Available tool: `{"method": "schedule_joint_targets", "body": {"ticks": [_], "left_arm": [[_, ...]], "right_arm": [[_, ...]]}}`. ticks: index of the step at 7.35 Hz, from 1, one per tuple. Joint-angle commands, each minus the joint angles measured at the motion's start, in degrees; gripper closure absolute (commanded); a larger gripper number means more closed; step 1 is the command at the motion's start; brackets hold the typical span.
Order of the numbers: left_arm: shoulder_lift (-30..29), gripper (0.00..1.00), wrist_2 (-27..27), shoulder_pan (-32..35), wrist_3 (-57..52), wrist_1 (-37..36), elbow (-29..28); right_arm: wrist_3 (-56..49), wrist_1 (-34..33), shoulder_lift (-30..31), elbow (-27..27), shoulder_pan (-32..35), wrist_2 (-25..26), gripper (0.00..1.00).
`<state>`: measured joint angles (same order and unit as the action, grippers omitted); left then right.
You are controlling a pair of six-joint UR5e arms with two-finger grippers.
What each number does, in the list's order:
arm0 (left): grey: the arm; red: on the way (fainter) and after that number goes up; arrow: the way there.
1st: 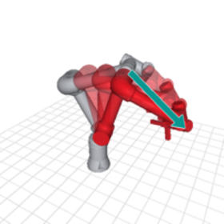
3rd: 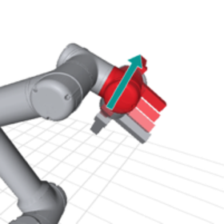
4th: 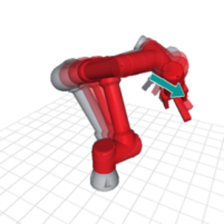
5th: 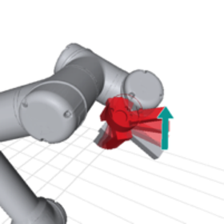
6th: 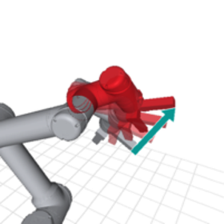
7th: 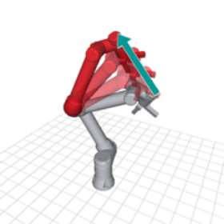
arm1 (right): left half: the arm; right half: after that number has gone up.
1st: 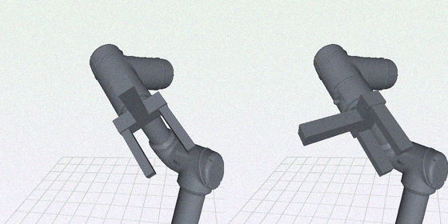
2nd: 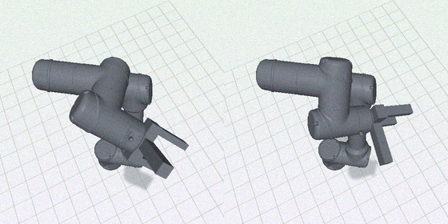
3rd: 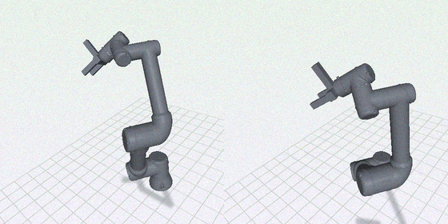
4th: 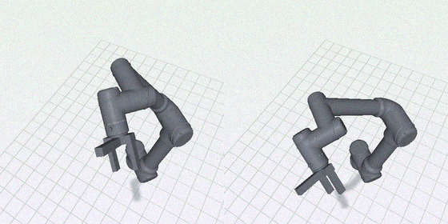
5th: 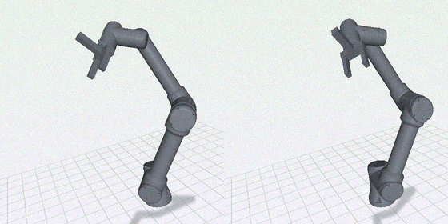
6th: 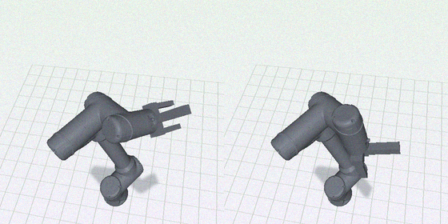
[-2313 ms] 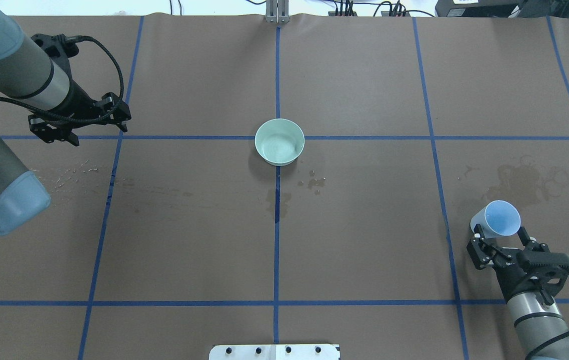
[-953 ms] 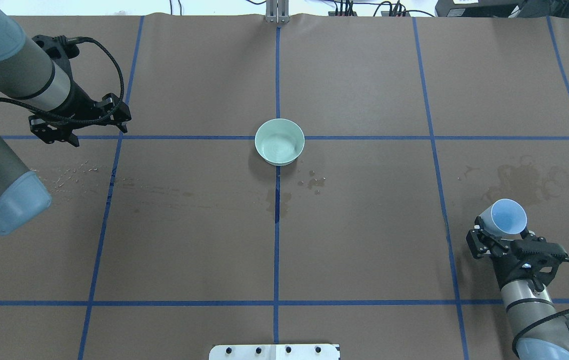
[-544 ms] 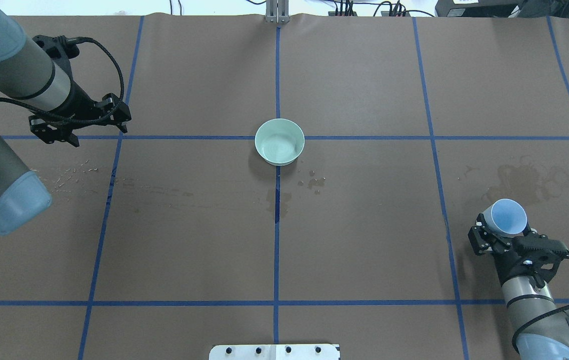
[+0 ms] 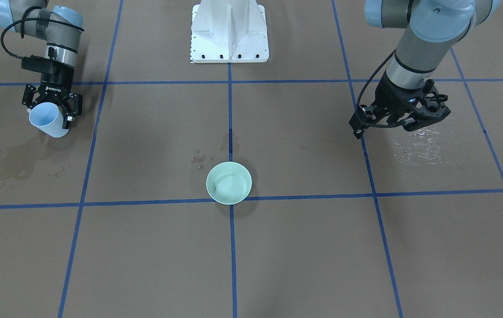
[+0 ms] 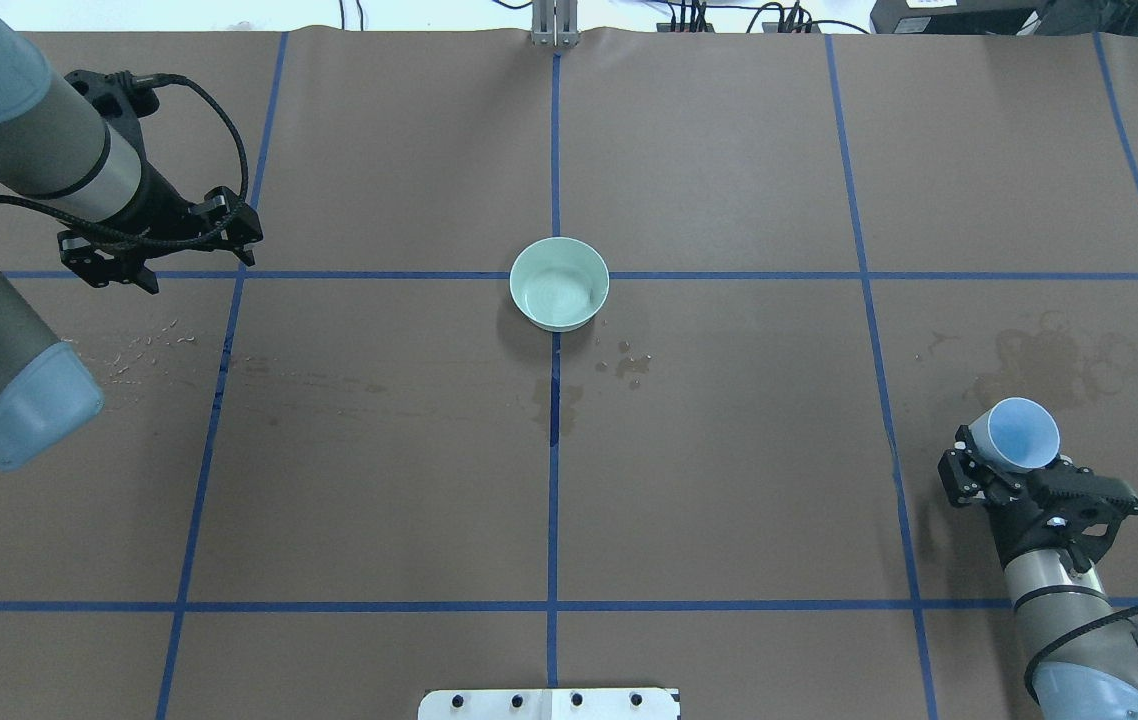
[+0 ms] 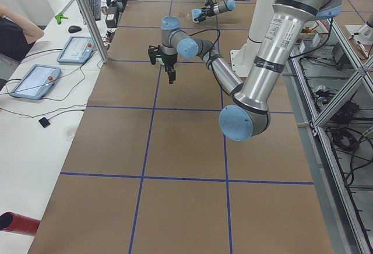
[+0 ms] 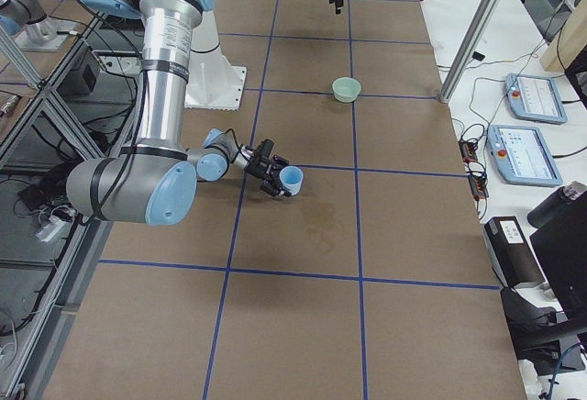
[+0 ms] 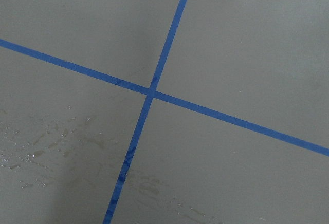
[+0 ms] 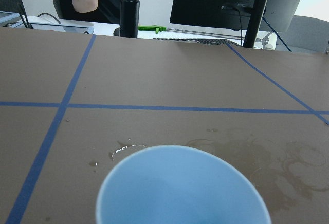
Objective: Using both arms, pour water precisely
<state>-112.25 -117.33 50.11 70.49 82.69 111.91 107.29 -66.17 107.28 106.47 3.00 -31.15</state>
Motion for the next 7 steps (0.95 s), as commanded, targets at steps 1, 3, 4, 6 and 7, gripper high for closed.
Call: {"method": "schedule_joint_targets", "body": {"ticks": [1,3,4,6,7], "left_arm": [[-0.1,0.00,0.0,0.1,0.0,-0.1,0.1],[-0.2,0.00,-0.1,0.1,0.0,-0.1,0.2],[-0.3,0.00,-0.1,0.1,0.0,-0.1,0.2],[-0.2,0.00,0.0,0.3,-0.7,-0.1,0.6],[-0.2,0.00,0.0,0.3,-0.7,0.0,0.7]], "right_arm": [[-6.3,5.3,-1.5,0.0,2.2,-1.3,1.00],[-20.9,17.7,-1.9,0.0,6.8,-5.7,1.00],[-26.8,21.6,-2.2,0.3,9.8,-8.6,1.00],[-38.1,24.2,-5.6,4.1,15.5,-16.9,1.00],[-43.8,24.2,-10.6,5.1,17.9,-22.0,1.00]]}}
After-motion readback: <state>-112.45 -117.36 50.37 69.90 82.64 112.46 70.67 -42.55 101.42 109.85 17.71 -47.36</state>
